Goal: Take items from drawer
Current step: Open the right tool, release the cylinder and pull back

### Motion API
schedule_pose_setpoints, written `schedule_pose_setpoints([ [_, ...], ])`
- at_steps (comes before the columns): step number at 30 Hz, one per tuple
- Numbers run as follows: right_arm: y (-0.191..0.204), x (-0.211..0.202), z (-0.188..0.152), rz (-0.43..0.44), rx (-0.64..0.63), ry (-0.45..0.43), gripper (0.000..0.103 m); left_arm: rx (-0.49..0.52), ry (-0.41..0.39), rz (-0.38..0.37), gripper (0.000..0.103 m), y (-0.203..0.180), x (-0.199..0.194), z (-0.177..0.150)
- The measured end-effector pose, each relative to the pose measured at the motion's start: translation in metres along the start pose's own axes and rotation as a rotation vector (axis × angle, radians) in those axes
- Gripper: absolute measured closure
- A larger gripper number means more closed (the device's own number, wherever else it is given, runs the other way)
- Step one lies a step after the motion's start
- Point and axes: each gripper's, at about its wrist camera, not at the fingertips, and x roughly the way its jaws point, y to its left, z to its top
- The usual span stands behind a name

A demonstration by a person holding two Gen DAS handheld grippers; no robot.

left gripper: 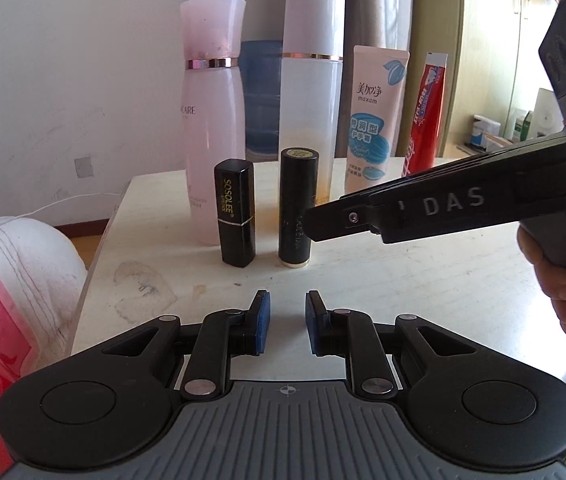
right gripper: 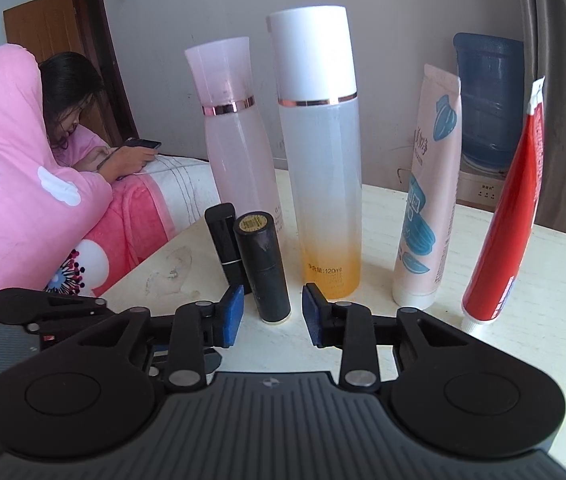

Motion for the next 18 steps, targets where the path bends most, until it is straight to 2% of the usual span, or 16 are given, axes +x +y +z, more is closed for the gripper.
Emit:
schedule_pose_setpoints([
  [9,0.004,0.019,-0.009,-0.023,0.0,0.033,0.074,-0.027,-0.014,-0.005,0.083,0.002,-0.007,-0.006],
  [13,0.004,0.023,-0.009,-0.032,-0.005,0.031,0.08,-0.03,-0.016,-0.008,0.082,0.002,-0.007,-0.004],
  [18,0.005,0.025,-0.009,-0.041,-0.011,0.023,0.081,-0.031,-0.018,-0.01,0.082,0.002,-0.01,-0.006],
])
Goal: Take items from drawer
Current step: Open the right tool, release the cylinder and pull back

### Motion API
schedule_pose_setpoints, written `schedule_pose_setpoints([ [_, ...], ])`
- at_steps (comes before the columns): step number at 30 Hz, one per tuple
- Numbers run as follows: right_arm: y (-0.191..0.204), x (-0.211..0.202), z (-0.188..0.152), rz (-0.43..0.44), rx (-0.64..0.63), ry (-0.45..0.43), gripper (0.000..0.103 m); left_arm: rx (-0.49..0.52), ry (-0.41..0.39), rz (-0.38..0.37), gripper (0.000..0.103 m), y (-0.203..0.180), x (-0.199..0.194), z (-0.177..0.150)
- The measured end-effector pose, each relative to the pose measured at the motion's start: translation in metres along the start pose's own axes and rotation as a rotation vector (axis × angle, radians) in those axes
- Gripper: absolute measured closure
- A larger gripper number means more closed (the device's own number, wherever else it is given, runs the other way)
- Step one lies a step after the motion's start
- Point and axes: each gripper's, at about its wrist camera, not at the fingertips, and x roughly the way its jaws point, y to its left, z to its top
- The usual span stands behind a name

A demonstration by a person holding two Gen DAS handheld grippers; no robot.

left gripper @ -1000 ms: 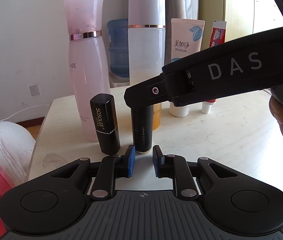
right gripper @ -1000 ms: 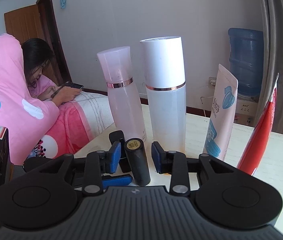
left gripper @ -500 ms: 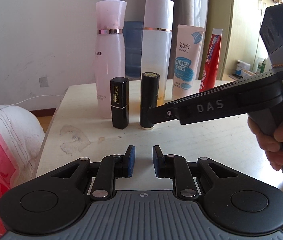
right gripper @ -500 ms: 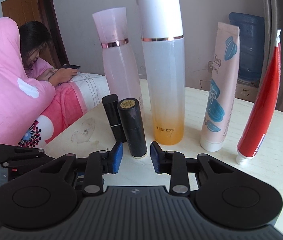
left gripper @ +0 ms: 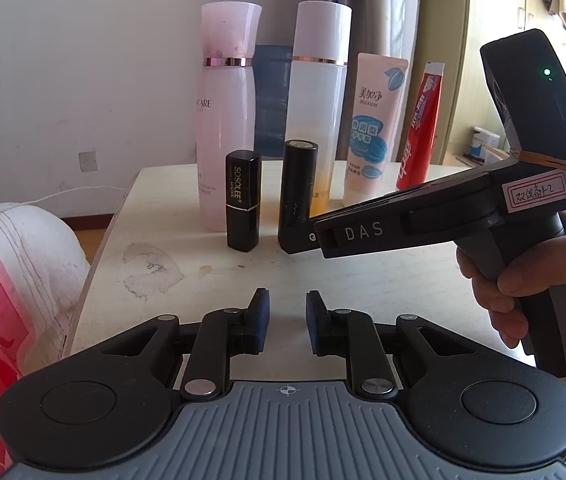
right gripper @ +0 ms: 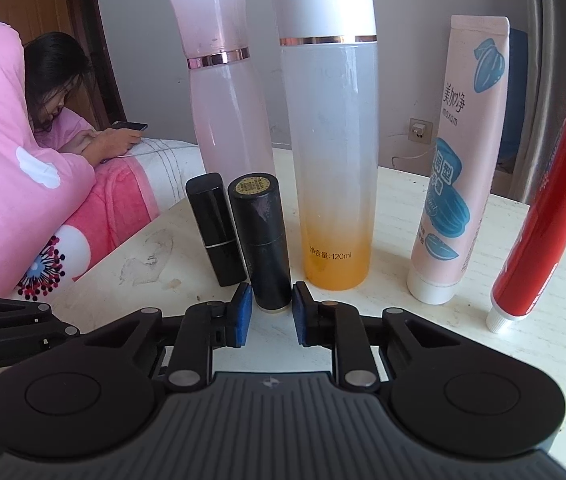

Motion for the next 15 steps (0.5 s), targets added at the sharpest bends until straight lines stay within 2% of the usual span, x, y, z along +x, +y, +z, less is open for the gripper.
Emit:
schedule_pose_setpoints([
  [12,0.0006,0.0032,0.002,-0.007,0.0,-0.005,0.08,-0.001,0.0,0.0,0.081,0.001,-0.0003,0.0003],
  [15,-0.0005,0.0008,0.0016,-0.008,0.011,-0.005,0.074,-0.001,0.001,0.001,0.08,0.0006,-0.0005,0.0004],
])
